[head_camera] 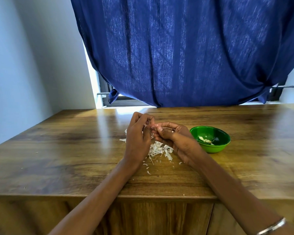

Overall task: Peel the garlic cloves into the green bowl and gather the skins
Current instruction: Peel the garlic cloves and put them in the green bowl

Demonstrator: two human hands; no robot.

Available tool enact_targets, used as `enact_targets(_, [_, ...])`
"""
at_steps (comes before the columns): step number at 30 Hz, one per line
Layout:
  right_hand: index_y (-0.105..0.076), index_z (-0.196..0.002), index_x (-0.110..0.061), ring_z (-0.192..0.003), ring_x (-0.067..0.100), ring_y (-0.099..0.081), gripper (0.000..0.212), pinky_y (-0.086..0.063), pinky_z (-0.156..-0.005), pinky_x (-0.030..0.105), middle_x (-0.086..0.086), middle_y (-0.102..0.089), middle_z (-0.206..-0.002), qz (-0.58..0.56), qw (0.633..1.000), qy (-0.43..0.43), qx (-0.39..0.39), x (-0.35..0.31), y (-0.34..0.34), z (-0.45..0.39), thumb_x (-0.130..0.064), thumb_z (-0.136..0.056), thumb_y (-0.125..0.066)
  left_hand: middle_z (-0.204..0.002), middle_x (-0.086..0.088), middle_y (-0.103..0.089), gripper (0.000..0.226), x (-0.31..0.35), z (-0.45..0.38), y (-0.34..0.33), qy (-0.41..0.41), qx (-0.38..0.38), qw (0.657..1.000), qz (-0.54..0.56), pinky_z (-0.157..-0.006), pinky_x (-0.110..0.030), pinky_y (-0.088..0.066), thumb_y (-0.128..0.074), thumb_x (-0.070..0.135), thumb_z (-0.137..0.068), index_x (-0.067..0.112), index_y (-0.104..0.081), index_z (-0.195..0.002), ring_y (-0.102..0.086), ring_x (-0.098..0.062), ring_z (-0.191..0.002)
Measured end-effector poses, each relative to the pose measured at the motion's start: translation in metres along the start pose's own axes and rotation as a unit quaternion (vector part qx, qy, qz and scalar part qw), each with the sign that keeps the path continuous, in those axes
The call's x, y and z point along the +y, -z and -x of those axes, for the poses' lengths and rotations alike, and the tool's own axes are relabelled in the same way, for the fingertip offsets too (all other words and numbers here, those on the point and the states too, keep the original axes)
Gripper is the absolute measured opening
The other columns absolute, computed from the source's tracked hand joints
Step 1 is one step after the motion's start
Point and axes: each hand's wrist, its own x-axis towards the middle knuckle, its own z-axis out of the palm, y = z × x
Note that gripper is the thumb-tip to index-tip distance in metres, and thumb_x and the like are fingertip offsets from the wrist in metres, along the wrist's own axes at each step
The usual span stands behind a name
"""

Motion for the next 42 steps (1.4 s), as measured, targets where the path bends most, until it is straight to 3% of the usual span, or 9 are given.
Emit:
enact_targets(3, [-0.071,-0.104,0.001,-0.081,0.015,-0.073,0.015,-0.06,-0.073,0.021,0.014,-0.077,-0.097,0.012,1.0,0.0,0.007,0.0,0.001,0.0,0.002,-0.091,-0.065,-0.096,0.002,-0.056,0.03,0.001,0.0,0.001,-0.012,0.001,1.0,0.006,-0.064,-0.03,-0.051,-0.052,-0.015,-0.083,0.009,-0.063,-0.096,-0.058,-0.016,-0.077])
enact_targets(6, [-0.073,-0.094,-0.008,-0.075,0.012,-0.065,0.013,-0.058,-0.068,0.018,0.004,-0.074,-0.081,0.013,1.0,0.003,0.025,-0.001,0.001,0.001,0.002,-0.09,-0.066,-0.093,0.005,-0.059,0.039,0.003,0.0,0.002,-0.015,0.007,1.0,0.021,-0.06,-0.035,-0.053,-0.05,-0.018,-0.081,0.017,-0.06,-0.094,-0.061,-0.02,-0.066])
enact_targets(14, [-0.074,-0.1,-0.016,-0.07,0.004,-0.065,0.01,-0.056,-0.065,0.021,-0.002,-0.076,-0.085,0.028,0.999,-0.001,0.041,-0.002,0.003,0.001,-0.012,-0.092,-0.069,-0.089,0.013,-0.071,0.02,0.003,0.004,0.004,0.02,0.047,0.999,0.019,-0.059,-0.016,-0.046,-0.064,-0.002,-0.095,0.018,-0.065,-0.095,-0.065,0.0,-0.061])
enact_targets(17, [-0.073,-0.102,-0.016,-0.072,0.004,-0.065,0.011,-0.055,-0.065,0.025,-0.003,-0.077,-0.089,0.024,0.998,0.005,0.056,-0.002,0.005,0.0,-0.013,-0.092,-0.069,-0.094,0.014,-0.074,0.022,0.0,0.005,0.005,0.028,0.035,0.999,-0.011,-0.06,-0.019,-0.051,-0.061,-0.001,-0.098,0.015,-0.072,-0.106,-0.068,0.001,-0.064])
enact_targets(20, [-0.074,-0.1,-0.019,-0.072,0.003,-0.065,0.01,-0.055,-0.067,0.027,-0.003,-0.078,-0.094,0.021,0.998,0.012,0.063,-0.003,0.005,0.0,-0.014,-0.093,-0.068,-0.112,0.017,-0.071,0.027,0.001,0.005,0.005,-0.001,0.022,0.999,-0.036,-0.073,-0.029,-0.059,-0.061,0.004,-0.097,0.019,-0.072,-0.117,-0.069,-0.004,-0.081])
enact_targets(24, [-0.075,-0.101,-0.019,-0.074,0.007,-0.066,0.011,-0.055,-0.063,0.024,0.001,-0.077,-0.093,0.006,0.998,0.002,0.061,-0.002,0.005,-0.001,-0.015,-0.091,-0.07,-0.107,0.016,-0.072,0.013,0.007,0.005,0.005,0.015,0.005,1.0,0.012,-0.052,-0.036,-0.054,-0.073,0.019,-0.095,0.022,-0.073,-0.108,-0.063,-0.01,-0.051])
enact_targets(28, [-0.075,-0.102,-0.02,-0.072,0.008,-0.066,0.014,-0.053,-0.059,0.022,0.0,-0.076,-0.089,0.012,0.999,-0.003,0.044,-0.004,0.004,0.0,-0.016,-0.088,-0.073,-0.099,0.014,-0.073,0.016,0.01,0.005,0.006,0.017,0.029,0.999,0.026,-0.048,-0.03,-0.05,-0.078,0.013,-0.09,0.025,-0.071,-0.099,-0.062,-0.012,-0.047])
enact_targets(37, [-0.074,-0.106,-0.012,-0.071,0.01,-0.07,0.016,-0.056,-0.057,0.024,0.01,-0.078,-0.096,0.127,0.989,0.061,0.048,0.0,0.001,0.0,-0.012,-0.09,-0.074,-0.091,0.013,-0.073,0.015,0.005,0.001,0.004,0.075,0.035,0.995,0.047,-0.054,-0.028,-0.053,-0.072,0.008,-0.094,0.023,-0.073,-0.093,-0.068,-0.011,-0.062])
enact_targets(42, [-0.077,-0.093,-0.015,-0.076,0.004,-0.072,0.011,-0.058,-0.06,0.022,-0.003,-0.079,-0.093,0.172,0.971,0.14,0.089,0.003,0.003,0.001,-0.012,-0.083,-0.08,-0.088,0.005,-0.071,0.007,0.012,0.002,0.005,0.136,0.015,0.984,0.116,-0.043,-0.019,-0.046,-0.075,0.013,-0.093,0.017,-0.07,-0.091,-0.065,-0.011,-0.051])
